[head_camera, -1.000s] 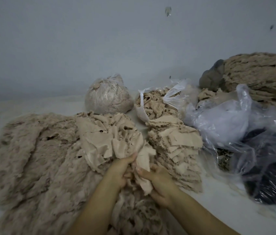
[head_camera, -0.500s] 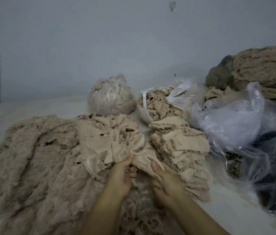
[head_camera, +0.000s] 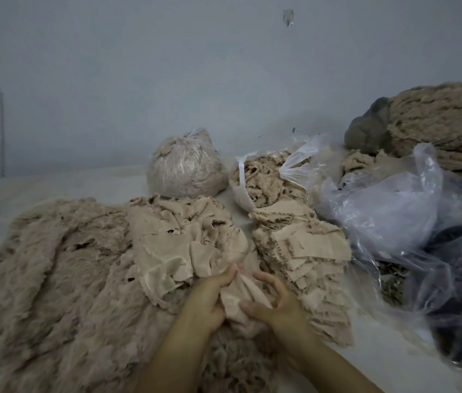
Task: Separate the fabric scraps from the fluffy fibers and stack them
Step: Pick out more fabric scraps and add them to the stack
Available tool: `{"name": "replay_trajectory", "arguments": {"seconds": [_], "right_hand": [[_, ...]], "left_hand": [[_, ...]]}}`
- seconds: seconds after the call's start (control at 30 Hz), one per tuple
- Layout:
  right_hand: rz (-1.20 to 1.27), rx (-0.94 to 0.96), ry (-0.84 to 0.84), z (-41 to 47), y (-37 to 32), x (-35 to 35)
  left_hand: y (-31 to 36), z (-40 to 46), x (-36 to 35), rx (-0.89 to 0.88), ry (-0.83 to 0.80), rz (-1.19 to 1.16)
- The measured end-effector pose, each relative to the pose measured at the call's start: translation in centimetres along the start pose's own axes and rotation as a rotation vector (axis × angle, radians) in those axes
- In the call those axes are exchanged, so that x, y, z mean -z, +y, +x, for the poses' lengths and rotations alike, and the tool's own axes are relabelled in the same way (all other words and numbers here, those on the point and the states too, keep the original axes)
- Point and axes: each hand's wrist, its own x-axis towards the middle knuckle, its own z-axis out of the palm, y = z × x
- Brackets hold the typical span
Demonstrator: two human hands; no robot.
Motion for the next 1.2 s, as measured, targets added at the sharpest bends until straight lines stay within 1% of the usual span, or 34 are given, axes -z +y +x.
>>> {"name": "replay_trajectory", "arguments": {"seconds": [0.07,0.1,0.17,0.23,0.33,0.4,0.47,0.57,0.6,0.63,0.67,0.7,0.73,0.77,0.8,0.83,0.87,0.9,0.97,1.03,1.07,1.13,1.2], "right_hand": [[0.082,-0.011,0.139,0.5,0.5,0.2],[0.161,-0.014,0.179,0.7,0.7,0.3],[0.285,-0.001,0.206,1.1,0.5,-0.1],[0.24,0.075,0.286,1.7,-0.2,-0.3],[0.109,0.281,0.41,3.9,-3.3,0.6],[-0.043,0.361,0.471,5.9,-6.5,2.1],[-0.26,0.357,0.502,7.9,-9.3,4.2],[-0.819,0.275,0.544,9.8,-11.1,7.3],[-0.975,0.28,0.575,9.7,-11.1,7.5],[-1.042,0.345,0.589,9.3,-10.8,7.2],[-1.027,0.432,0.562,8.7,-10.1,6.4],[-0.968,0.473,0.473,8.1,-9.0,5.4],[-0.906,0.427,0.342,7.5,-7.5,4.1],[-0.809,0.299,0.203,6.8,-5.7,2.7],[-0.678,0.127,0.098,6.3,-4.0,1.4],[-0.543,-0.047,0.045,6.2,-2.3,0.3],[-0.43,-0.19,0.035,6.3,-1.2,-0.7],[-0.322,-0.291,0.059,6.6,-0.5,-1.4],[-0.055,-0.39,0.151,7.5,-0.2,-2.4],[0.211,-0.422,0.221,8.0,-0.5,-3.2],[0.28,-0.403,0.228,8.2,-0.7,-3.4],[0.305,-0.298,0.196,8.0,-1.4,-3.9],[0.335,-0.172,0.123,7.5,-2.3,-4.3]], "left_hand": [[0.5,0.5,0.2,-0.112,0.014,-0.067],[0.6,0.5,0.4,-0.142,0.0,-0.068],[0.7,0.7,0.9,-0.151,-0.024,-0.073],[0.8,0.8,1.1,-0.144,-0.025,-0.122],[1.3,1.5,1.3,-0.199,0.077,-0.215],[1.7,1.8,1.6,-0.245,0.134,-0.192],[1.9,1.9,1.8,-0.287,0.205,-0.087],[1.9,2.1,1.9,-0.377,0.388,0.095],[1.9,2.1,1.8,-0.399,0.427,0.154],[1.9,2.2,1.6,-0.413,0.453,0.2],[1.8,2.2,1.5,-0.42,0.469,0.246],[1.7,2.3,1.4,-0.429,0.475,0.285],[1.5,2.3,1.2,-0.434,0.466,0.307],[1.3,2.3,0.9,-0.439,0.448,0.3],[1.3,2.1,0.6,-0.432,0.41,0.246],[1.3,2.0,0.4,-0.415,0.357,0.157],[1.4,1.9,0.3,-0.394,0.305,0.066],[1.6,1.8,0.3,-0.377,0.264,-0.007],[1.8,1.6,0.7,-0.365,0.22,-0.049],[2.0,1.1,0.9,-0.37,0.188,-0.033],[2.3,0.8,1.0,-0.386,0.176,-0.024],[3.5,0.1,1.3,-0.475,0.167,-0.11],[5.5,-0.4,2.3,-0.667,0.139,-0.229]]}}
